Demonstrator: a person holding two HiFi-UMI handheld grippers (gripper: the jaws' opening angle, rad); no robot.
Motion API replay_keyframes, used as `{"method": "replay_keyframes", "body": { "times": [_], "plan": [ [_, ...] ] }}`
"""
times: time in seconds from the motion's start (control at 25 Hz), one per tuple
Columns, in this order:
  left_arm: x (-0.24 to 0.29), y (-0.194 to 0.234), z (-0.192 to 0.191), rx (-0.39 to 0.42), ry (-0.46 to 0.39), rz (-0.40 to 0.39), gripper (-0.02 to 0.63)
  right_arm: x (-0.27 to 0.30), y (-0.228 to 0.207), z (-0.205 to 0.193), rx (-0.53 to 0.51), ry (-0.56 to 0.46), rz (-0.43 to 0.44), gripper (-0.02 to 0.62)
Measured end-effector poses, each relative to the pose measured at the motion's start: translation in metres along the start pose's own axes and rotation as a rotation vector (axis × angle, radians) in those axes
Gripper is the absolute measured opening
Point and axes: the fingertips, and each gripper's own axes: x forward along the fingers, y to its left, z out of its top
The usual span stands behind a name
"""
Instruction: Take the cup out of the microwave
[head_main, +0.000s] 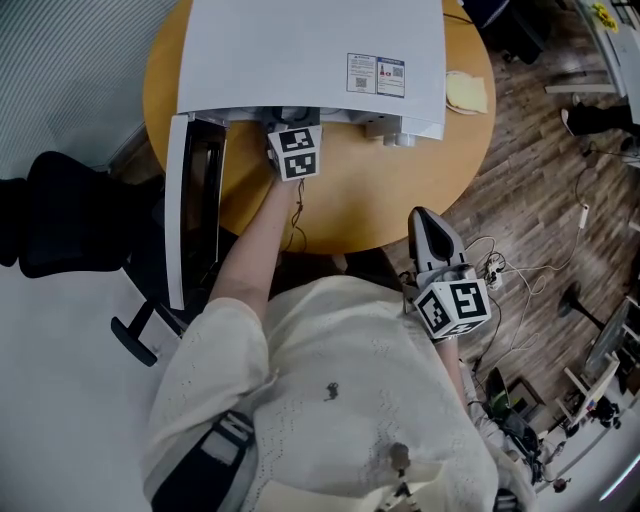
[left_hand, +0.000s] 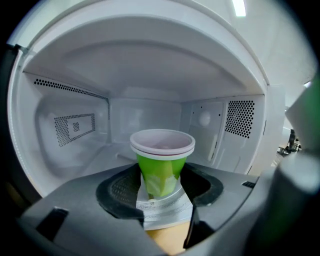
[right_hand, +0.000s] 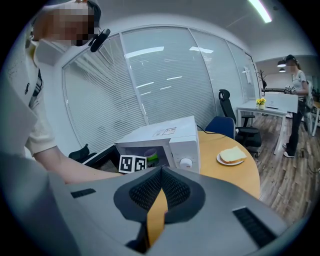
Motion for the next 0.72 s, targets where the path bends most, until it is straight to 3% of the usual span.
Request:
{"method": "replay_keyframes", "body": {
  "times": [0.72],
  "plan": [
    [-0.042,-0.020,-0.011,0.034,0.005,-0.003,0.272,-0.008,0.001,0.001,-0.038,-0.005,0.071,0.008]
  ]
}}
